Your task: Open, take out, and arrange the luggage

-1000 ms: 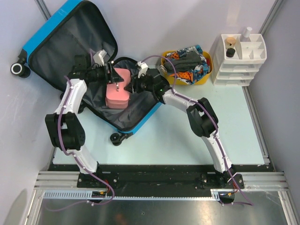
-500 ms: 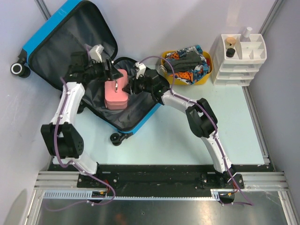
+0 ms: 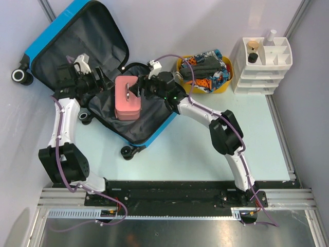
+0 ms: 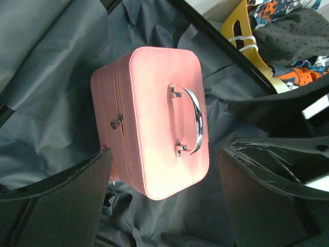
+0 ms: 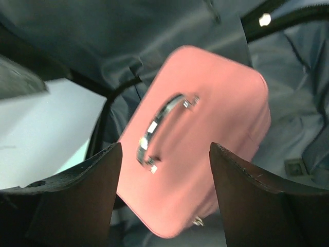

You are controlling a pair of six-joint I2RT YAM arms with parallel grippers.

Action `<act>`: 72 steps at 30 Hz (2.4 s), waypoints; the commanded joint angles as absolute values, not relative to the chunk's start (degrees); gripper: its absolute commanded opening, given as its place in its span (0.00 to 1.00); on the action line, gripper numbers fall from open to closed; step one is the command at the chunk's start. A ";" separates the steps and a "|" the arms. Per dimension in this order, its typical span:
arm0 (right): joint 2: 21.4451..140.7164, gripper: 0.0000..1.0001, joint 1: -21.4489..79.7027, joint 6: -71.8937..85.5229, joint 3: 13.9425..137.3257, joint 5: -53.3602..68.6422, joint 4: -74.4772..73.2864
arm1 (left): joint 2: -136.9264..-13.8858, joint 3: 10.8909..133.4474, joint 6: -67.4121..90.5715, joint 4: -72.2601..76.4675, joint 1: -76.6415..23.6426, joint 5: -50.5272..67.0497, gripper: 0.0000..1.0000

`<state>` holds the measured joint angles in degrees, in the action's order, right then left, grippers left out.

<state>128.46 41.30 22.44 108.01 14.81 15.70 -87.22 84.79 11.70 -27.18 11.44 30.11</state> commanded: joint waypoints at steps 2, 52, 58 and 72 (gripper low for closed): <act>127.35 0.74 45.87 20.57 115.30 2.66 14.16 | -82.44 83.32 12.31 -25.67 11.60 28.65 0.89; 126.75 0.00 50.19 9.68 128.41 -12.40 13.09 | -73.12 72.24 10.46 -25.31 14.41 29.43 1.00; 116.49 0.00 45.01 5.90 126.39 -4.93 9.85 | -74.18 74.26 10.46 -25.22 14.06 30.85 1.00; 90.91 0.00 14.79 6.33 105.65 27.20 -5.17 | -75.50 76.99 4.49 -23.82 4.75 29.53 1.00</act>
<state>99.13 21.06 6.22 108.90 13.52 -4.21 -75.35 74.52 8.91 -25.41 7.33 28.86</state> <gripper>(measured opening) 0.065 0.996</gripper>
